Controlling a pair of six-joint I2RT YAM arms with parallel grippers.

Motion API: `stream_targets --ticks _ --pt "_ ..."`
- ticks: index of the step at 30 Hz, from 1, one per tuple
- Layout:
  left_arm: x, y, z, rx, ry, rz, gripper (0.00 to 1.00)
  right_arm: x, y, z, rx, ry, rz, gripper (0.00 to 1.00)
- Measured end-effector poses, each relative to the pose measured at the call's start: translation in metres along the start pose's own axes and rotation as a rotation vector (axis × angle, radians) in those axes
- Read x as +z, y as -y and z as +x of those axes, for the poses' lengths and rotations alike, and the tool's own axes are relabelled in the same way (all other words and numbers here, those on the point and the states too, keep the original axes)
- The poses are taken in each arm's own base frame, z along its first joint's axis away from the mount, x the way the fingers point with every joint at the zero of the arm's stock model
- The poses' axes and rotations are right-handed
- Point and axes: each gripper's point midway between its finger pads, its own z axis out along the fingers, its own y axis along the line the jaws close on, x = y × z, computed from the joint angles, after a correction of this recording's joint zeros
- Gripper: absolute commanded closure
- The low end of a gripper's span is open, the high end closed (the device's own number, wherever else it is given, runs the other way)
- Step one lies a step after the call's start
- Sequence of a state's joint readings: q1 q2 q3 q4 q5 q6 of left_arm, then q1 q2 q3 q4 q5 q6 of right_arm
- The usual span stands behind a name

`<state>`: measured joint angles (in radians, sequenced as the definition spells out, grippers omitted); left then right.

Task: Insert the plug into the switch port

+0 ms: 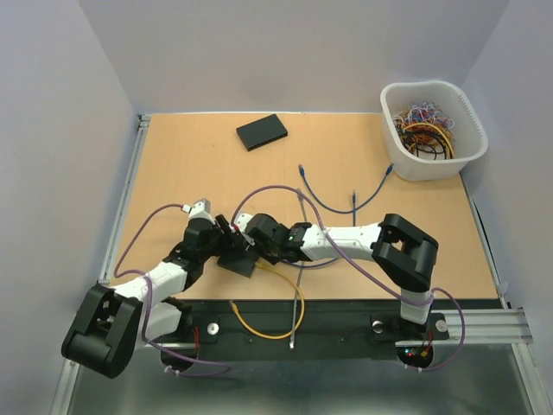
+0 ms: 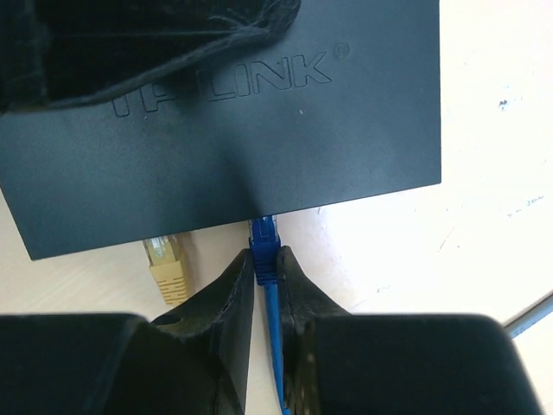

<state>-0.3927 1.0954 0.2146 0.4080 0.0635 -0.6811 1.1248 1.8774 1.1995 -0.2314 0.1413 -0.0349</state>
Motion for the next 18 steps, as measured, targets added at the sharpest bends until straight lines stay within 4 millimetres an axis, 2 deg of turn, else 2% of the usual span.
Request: stream_targets --ticks 9,18 --pt "-0.008 -0.014 -0.004 -0.024 0.085 -0.054 0.4 0.012 0.001 -0.015 -0.006 -0.054 0.008 1.0" --pt "-0.009 -0.019 -0.007 -0.042 0.137 -0.063 0.4 0.017 0.003 -0.022 0.039 -0.055 0.002 1.0"
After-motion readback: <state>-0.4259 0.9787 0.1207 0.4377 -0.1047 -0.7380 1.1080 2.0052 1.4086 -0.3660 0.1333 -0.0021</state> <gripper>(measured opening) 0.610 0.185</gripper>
